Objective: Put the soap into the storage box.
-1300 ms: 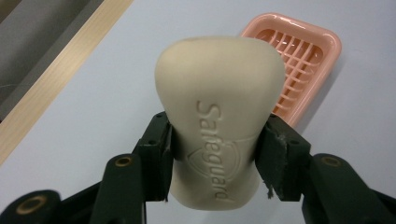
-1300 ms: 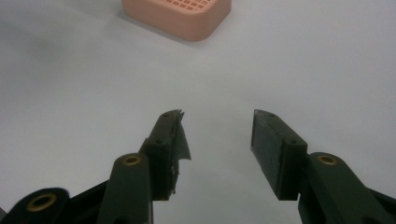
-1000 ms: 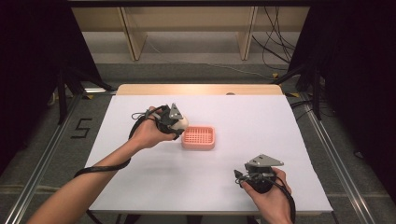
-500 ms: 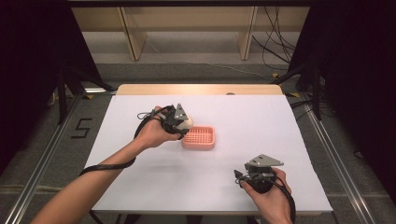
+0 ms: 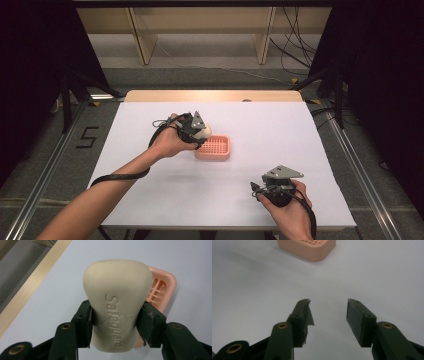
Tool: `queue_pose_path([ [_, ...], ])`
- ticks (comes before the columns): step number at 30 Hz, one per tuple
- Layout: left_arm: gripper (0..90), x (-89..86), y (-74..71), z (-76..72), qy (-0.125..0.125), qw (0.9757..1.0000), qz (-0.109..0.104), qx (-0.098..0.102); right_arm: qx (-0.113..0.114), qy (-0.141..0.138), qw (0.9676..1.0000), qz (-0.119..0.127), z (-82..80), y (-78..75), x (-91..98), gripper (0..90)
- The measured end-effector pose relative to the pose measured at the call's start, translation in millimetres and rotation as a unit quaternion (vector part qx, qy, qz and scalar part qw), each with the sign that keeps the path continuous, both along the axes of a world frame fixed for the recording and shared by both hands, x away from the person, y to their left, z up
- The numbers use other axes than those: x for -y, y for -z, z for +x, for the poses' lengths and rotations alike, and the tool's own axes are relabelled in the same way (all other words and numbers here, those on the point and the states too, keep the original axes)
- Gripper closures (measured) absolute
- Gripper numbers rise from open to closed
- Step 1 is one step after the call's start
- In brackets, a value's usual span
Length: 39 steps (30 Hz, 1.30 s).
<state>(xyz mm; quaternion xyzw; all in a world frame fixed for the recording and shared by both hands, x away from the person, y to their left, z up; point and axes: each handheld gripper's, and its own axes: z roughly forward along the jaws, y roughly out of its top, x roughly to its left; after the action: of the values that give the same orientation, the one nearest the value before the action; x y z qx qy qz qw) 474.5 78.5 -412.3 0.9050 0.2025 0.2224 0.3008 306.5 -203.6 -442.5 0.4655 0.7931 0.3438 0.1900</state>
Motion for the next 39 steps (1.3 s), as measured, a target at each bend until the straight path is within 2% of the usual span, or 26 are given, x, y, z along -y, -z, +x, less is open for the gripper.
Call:
queue_pose_path([
  [2, 49.4, 1.2, 0.9, 0.7, 0.004, 1.0, 0.003, 0.001, -0.009, 0.006, 0.9999, 0.005, -0.9, -1.0, -1.1, 53.3],
  [7, 49.4, 4.6, 4.0, 1.4, 0.006, 1.0, 0.002, 0.0, -0.009, 0.005, 0.9999, 0.005, -0.9, -0.9, -1.2, 53.3],
  [8, 49.4, 5.4, 4.6, 1.5, 0.005, 1.0, -0.001, -0.007, -0.009, 0.005, 0.9999, 0.005, -0.9, -0.8, -1.2, 53.3],
  [9, 49.4, 6.1, 5.0, 1.7, 0.007, 1.0, 0.0, -0.001, -0.009, 0.005, 0.9999, 0.005, -0.9, -0.8, -1.3, 53.3],
  [11, 49.4, 7.5, 6.4, 1.9, 0.008, 1.0, 0.002, -0.006, -0.004, -0.002, 1.0, 0.004, 0.2, -0.3, -0.8, 53.3],
  [12, 49.4, 8.1, 7.1, 2.4, 0.011, 0.9999, 0.005, -0.004, -0.009, 0.006, 0.9999, 0.006, -1.0, -1.0, -1.3, 53.3],
  [17, 49.4, 10.2, 12.0, 4.2, 0.011, 0.9999, 0.009, -0.006, -0.009, 0.005, 0.9999, 0.006, -1.0, -1.0, -1.1, 53.3],
  [18, 49.4, 10.7, 13.7, 4.1, 0.008, 0.9999, 0.006, -0.013, -0.008, 0.004, 0.9999, 0.006, -1.0, -1.0, -1.0, 53.3],
  [21, 49.3, 12.0, 15.8, 5.2, 0.01, 0.9998, 0.01, -0.013, -0.009, 0.005, 0.9999, 0.006, -0.9, -1.0, -0.9, 53.3],
  [23, 49.3, 12.9, 17.6, 5.5, 0.006, 0.9998, 0.004, -0.018, -0.009, 0.005, 0.9999, 0.006, -0.8, -0.8, -0.9, 53.3],
  [26, 49.3, 13.8, 17.1, 6.4, 0.012, 0.9997, 0.013, -0.017, -0.009, 0.004, 0.9999, 0.006, -0.9, -0.9, -0.9, 53.3],
  [33, 49.3, 19.0, 20.3, 7.1, 0.014, 0.9996, 0.012, -0.022, -0.012, 0.005, 0.9999, 0.008, -1.3, -0.8, -1.3, 53.2],
  [34, 49.2, 19.5, 20.4, 7.2, 0.016, 0.9996, 0.015, -0.018, -0.009, 0.003, 0.9999, 0.006, -1.0, -0.8, -0.8, 53.2],
  [38, 49.2, 23.5, 24.5, 6.7, 0.016, 0.9994, 0.015, -0.027, -0.002, 0.0, 1.0, 0.002, -0.3, -0.2, 0.2, 53.2],
  [39, 49.1, 24.1, 24.8, 6.9, 0.02, 0.9992, 0.023, -0.028, -0.002, -0.001, 1.0, 0.001, -0.2, -0.4, 0.5, 53.2],
])
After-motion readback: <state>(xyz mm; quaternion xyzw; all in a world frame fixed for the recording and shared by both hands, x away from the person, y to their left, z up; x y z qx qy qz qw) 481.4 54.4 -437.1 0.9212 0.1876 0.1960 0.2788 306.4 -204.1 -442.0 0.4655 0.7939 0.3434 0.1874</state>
